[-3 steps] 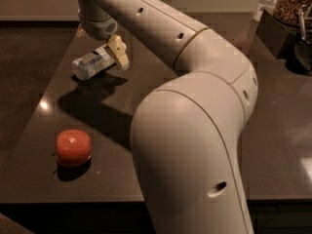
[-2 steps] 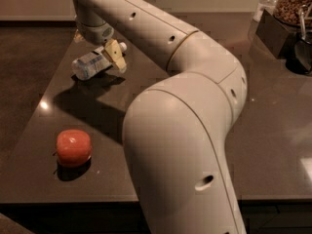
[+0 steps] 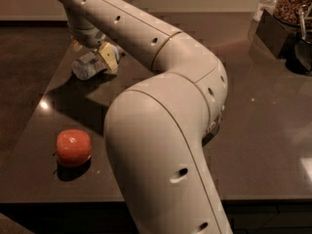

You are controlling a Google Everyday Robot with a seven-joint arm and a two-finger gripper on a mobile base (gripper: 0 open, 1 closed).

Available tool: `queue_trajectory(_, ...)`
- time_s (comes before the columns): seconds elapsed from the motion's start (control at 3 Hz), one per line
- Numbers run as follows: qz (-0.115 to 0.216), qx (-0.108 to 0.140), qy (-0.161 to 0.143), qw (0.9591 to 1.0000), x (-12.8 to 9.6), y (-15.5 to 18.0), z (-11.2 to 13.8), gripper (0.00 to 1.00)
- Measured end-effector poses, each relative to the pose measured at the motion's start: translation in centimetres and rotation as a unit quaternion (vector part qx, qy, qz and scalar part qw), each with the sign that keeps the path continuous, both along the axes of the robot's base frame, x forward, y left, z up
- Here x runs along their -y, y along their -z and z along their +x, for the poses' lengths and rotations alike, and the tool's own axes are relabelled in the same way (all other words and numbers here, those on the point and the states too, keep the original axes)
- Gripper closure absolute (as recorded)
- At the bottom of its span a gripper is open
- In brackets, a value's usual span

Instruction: Move blue plastic bottle near water bottle

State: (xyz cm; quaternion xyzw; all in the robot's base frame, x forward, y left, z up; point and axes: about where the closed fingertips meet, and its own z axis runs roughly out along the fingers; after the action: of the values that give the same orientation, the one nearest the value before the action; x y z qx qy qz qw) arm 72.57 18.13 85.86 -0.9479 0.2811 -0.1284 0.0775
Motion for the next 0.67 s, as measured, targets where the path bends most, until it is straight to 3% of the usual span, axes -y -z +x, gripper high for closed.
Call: queue_trajectory(0.67, -0.012, 0.009, 0.0, 0.9999, 0.09, -1.24, -0.74, 0.65)
